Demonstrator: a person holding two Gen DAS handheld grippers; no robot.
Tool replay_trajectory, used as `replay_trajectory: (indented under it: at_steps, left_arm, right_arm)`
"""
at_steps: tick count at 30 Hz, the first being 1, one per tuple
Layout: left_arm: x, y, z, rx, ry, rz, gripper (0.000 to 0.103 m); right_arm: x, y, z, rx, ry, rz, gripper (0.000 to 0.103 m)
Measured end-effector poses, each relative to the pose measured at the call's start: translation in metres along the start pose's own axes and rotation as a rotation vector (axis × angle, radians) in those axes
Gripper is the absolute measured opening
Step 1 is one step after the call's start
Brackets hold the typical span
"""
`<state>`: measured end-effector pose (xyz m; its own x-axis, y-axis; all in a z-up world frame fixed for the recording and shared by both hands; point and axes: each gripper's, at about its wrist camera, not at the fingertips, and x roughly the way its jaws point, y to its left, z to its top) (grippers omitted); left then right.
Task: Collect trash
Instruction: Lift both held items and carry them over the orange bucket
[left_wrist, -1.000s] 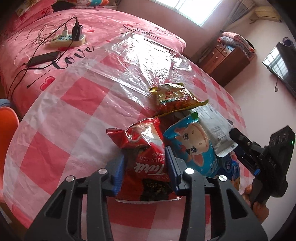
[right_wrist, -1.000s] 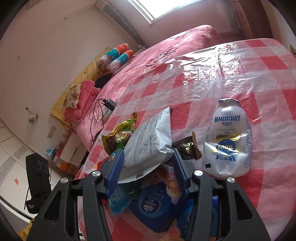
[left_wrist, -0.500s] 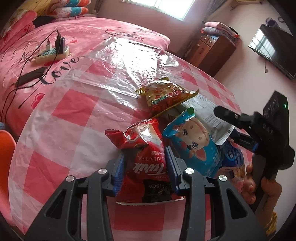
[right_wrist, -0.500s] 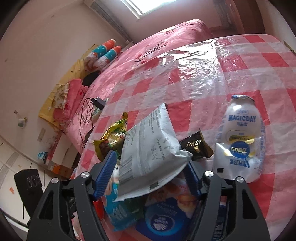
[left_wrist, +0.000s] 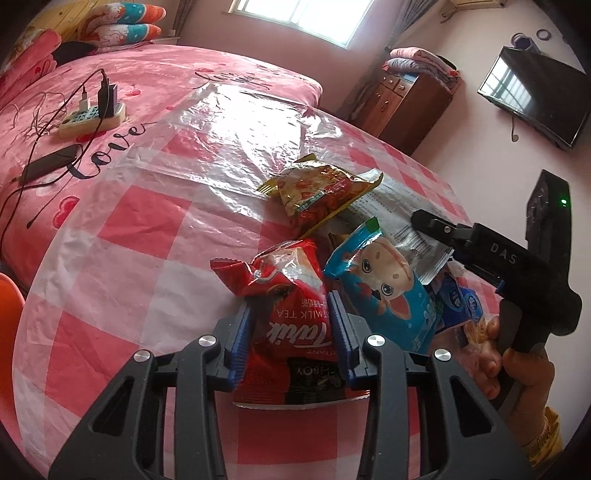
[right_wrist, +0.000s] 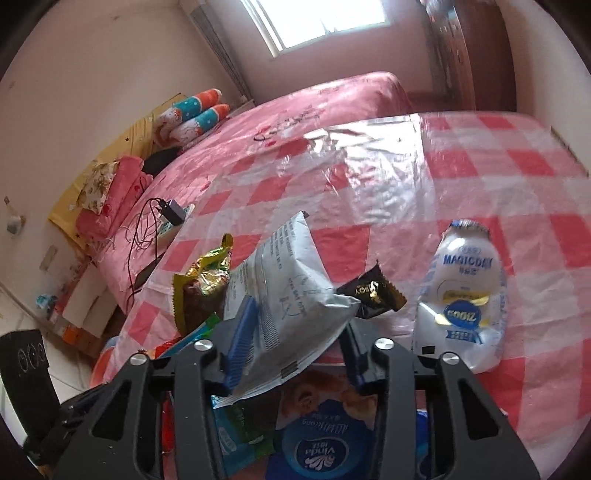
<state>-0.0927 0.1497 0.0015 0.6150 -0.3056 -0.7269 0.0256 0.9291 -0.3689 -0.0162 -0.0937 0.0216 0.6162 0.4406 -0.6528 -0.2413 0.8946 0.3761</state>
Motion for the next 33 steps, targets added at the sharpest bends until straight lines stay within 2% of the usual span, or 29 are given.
replay_trajectory:
  at_steps: [6, 13, 19, 26, 33]
  left_arm:
    - [-0.002, 0.006, -0.002, -0.018, -0.015, -0.034, 0.039]
    - [-0.005, 0.019, -0.005, -0.081, -0.033, -0.108, 0.038]
    - [-0.011, 0.023, -0.005, -0.094, -0.063, -0.135, 0.038]
    - [-0.024, 0.026, -0.004, -0.091, -0.105, -0.157, 0.038]
    - [-0.042, 0.034, 0.001, -0.09, -0.151, -0.155, 0.038]
  right_arm:
    - [-0.019, 0.011, 0.002, -0.029, -0.053, -0.042, 0.025]
    - [-0.037, 0.021, 0.003, -0.058, -0.098, -0.088, 0.02]
    - [-0.053, 0.023, 0.008, -0.06, -0.131, -0.108, 0.017]
    - [-0.075, 0.03, 0.013, -0.055, -0.167, -0.091, 0.017]
    - [-0.091, 0.044, 0.02, -0.044, -0.177, -0.009, 0.017]
